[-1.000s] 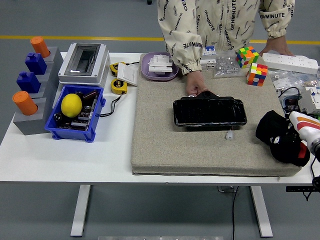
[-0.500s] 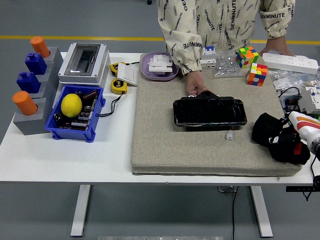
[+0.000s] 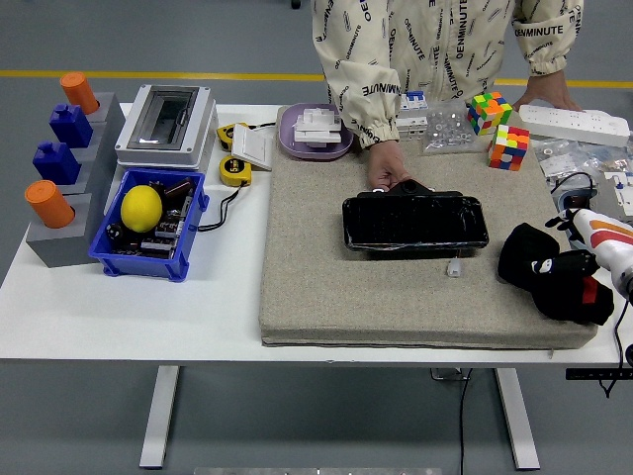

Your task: Pick the rag up,wipe the panel,place it on the desk

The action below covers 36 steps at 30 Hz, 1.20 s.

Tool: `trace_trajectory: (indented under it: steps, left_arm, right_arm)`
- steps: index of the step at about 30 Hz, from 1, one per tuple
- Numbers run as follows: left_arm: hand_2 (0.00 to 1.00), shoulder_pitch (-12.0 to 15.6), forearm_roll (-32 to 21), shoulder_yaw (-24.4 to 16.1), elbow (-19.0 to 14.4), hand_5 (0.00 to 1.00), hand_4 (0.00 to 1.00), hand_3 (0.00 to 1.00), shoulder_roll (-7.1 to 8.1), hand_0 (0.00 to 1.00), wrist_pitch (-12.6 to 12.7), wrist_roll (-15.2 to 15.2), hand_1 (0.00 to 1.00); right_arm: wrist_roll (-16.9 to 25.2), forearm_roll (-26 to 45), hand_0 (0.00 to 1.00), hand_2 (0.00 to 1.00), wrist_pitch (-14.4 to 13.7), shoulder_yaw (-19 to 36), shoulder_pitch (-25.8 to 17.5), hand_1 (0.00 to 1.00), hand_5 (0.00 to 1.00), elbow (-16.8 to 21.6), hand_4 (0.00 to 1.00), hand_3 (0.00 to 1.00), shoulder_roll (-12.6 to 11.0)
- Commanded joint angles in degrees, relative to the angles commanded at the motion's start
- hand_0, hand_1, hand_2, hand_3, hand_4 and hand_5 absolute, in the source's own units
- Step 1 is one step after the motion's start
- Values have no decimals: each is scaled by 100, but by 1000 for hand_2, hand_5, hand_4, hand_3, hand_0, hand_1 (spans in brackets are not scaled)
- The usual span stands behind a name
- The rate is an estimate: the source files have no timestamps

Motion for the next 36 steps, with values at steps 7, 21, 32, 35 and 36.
trace_trajectory:
  steps: [7, 21, 32, 35, 36]
  left_arm:
    - [695, 8, 4, -20, 5, 446, 679, 580, -10, 651, 0, 1, 663]
    - [695, 18, 8, 17, -2, 447, 681, 580, -2, 651, 0, -2, 662]
    - [695, 22, -8, 62, -7, 447, 681, 579, 8, 651, -2, -2, 663]
    - [695, 28, -11, 63, -6, 447, 681, 579, 1, 651, -2, -1, 663]
    - [695, 30, -12, 66, -3, 447, 681, 579, -2, 651, -2, -1, 663]
  right_arm:
    - [281, 332, 998, 998, 402, 344, -145, 952, 679, 237, 998, 998, -50]
    - [3065, 3412, 998, 972, -880, 1666, -703, 974, 995, 380, 998, 998, 51]
    - [3210, 6056, 998, 970, -65, 2480, -837, 959, 998, -79, 998, 998, 190]
    - [3216, 6801, 998, 970, 4, 2514, -816, 959, 998, -272, 998, 998, 218]
    - [3231, 7024, 998, 970, -6, 2515, -799, 959, 998, -350, 998, 998, 226]
